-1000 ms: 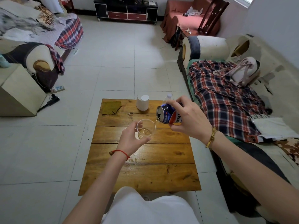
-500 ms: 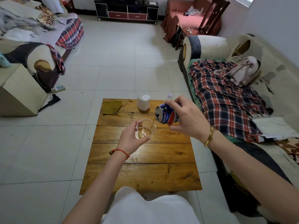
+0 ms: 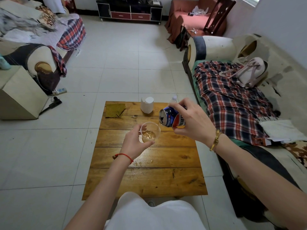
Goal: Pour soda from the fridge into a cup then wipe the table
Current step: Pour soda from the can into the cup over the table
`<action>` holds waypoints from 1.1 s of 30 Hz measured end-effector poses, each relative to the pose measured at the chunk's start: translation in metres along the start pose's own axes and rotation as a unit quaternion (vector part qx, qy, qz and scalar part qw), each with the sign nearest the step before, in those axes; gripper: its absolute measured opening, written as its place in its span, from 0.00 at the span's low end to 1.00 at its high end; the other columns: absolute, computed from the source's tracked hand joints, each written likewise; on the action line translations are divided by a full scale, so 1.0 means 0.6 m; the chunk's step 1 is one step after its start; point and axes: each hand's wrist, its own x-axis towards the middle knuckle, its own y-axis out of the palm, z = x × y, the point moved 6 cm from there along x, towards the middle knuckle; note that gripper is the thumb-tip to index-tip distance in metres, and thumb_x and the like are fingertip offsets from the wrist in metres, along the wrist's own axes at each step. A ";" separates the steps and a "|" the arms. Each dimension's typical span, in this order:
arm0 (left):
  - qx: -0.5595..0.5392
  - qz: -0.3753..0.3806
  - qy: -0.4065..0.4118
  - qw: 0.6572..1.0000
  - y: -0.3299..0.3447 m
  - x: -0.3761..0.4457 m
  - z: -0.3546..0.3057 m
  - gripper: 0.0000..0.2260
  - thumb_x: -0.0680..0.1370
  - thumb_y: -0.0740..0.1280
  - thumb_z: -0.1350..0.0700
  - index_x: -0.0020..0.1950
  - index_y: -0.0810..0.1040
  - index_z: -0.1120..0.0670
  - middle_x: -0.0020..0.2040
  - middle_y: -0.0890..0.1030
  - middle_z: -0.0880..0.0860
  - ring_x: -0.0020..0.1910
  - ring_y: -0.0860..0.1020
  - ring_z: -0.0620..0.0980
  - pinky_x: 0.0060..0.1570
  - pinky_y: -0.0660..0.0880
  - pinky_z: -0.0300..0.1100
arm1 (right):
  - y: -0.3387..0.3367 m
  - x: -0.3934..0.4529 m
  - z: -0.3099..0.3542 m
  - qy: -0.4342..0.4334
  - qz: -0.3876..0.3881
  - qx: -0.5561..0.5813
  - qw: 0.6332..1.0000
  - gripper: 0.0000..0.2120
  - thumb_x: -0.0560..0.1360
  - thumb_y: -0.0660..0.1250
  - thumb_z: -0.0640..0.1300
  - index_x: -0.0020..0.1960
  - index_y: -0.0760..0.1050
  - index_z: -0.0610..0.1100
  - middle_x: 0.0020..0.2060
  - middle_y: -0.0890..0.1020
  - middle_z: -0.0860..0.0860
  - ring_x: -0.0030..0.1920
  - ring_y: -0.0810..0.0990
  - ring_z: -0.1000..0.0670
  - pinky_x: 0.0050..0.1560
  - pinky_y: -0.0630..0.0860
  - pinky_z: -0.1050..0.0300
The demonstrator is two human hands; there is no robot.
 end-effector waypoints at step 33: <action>-0.016 0.001 0.004 1.000 0.000 -0.003 -0.001 0.28 0.68 0.79 0.52 0.64 0.72 0.49 0.58 0.79 0.46 0.57 0.77 0.46 0.55 0.73 0.35 | -0.003 0.002 0.008 -0.005 0.001 -0.007 1.000 0.35 0.66 0.73 0.54 0.70 0.66 0.51 0.54 0.72 0.48 0.49 0.72 0.50 0.51 0.76 0.54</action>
